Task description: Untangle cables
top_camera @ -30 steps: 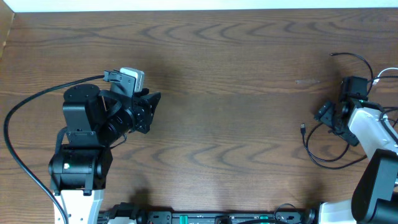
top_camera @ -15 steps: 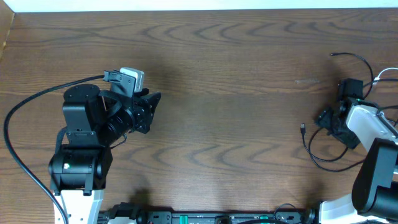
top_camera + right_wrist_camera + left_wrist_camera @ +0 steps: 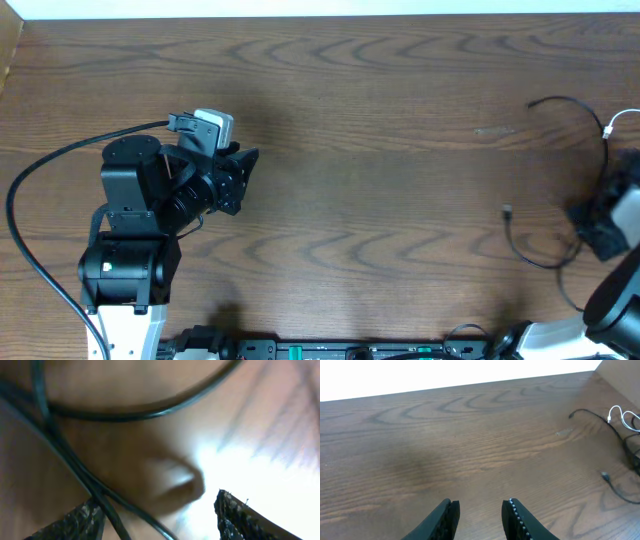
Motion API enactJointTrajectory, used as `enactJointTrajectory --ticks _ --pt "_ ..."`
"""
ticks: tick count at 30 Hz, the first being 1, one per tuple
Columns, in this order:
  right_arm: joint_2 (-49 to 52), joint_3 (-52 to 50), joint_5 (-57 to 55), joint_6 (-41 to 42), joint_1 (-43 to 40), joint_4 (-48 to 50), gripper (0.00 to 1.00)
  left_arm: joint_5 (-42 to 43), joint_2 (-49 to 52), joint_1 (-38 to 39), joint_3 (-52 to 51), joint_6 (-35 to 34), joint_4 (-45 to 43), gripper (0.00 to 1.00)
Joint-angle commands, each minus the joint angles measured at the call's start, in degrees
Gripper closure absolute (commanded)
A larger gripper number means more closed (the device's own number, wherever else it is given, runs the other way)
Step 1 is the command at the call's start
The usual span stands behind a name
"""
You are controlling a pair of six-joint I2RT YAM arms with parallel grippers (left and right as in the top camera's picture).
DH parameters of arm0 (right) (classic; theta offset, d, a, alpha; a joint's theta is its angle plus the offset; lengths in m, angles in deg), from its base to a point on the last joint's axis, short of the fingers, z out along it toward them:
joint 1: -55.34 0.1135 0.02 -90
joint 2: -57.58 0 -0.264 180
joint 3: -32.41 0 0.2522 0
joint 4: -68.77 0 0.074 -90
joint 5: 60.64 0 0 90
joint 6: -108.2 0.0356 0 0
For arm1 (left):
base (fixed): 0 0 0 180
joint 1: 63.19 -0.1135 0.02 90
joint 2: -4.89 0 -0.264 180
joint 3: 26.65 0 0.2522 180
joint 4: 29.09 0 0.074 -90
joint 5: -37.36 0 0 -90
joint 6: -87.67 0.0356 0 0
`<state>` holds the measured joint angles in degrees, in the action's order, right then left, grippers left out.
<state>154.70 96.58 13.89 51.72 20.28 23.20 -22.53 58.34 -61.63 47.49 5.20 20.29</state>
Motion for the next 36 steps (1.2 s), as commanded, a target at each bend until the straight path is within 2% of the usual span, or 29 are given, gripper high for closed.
enactJointTrajectory --ticks 1,9,10,12,14,17,23,26,30,33,36 --pt "0.4 -0.5 4.6 0.2 -6.6 1.3 0.35 0.3 -0.5 -0.2 -0.2 0.8 -0.1 0.66" --pt "0.4 -0.4 13.8 -2.0 -15.2 5.5 0.37 0.3 -0.5 -0.2 -0.2 0.8 -0.1 0.67" --pt "0.4 -0.3 14.6 -2.6 -15.0 6.0 0.34 0.3 -0.5 -0.2 -0.2 0.8 -0.1 0.67" --pt "0.4 -0.1 15.7 -3.1 -14.1 6.6 0.21 0.3 -0.5 -0.2 -0.2 0.8 -0.1 0.67" --pt "0.4 0.5 16.7 -3.6 -12.7 6.8 0.15 0.3 -0.5 -0.2 -0.2 0.8 -0.1 0.66" --pt "0.3 2.6 18.8 -6.4 -9.9 6.6 0.01 0.3 -0.5 -0.2 -0.2 0.8 0.1 0.66" --pt "-3.4 10.0 18.2 -7.5 -4.7 0.5 0.01 0.3 -0.5 -0.2 -0.2 0.8 0.1 0.66" --pt "-6.7 14.2 13.7 -7.4 -3.8 -4.8 0.01 0.3 -0.5 -0.2 -0.2 0.8 0.1 0.66" --pt "-11.3 16.7 7.3 -3.4 -3.6 -10.6 0.01 0.3 -0.5 -0.2 -0.2 0.8 0.1 0.66" --pt "-14.9 16.7 -1.5 1.3 -3.6 -14.9 0.01 0.3 -0.5 -0.2 -0.2 0.8 0.1 0.67" --pt "-17.6 16.7 -1.8 1.9 -3.4 -16.4 0.01 0.3 -0.5 -0.2 -0.2 0.8 0.1 0.66"
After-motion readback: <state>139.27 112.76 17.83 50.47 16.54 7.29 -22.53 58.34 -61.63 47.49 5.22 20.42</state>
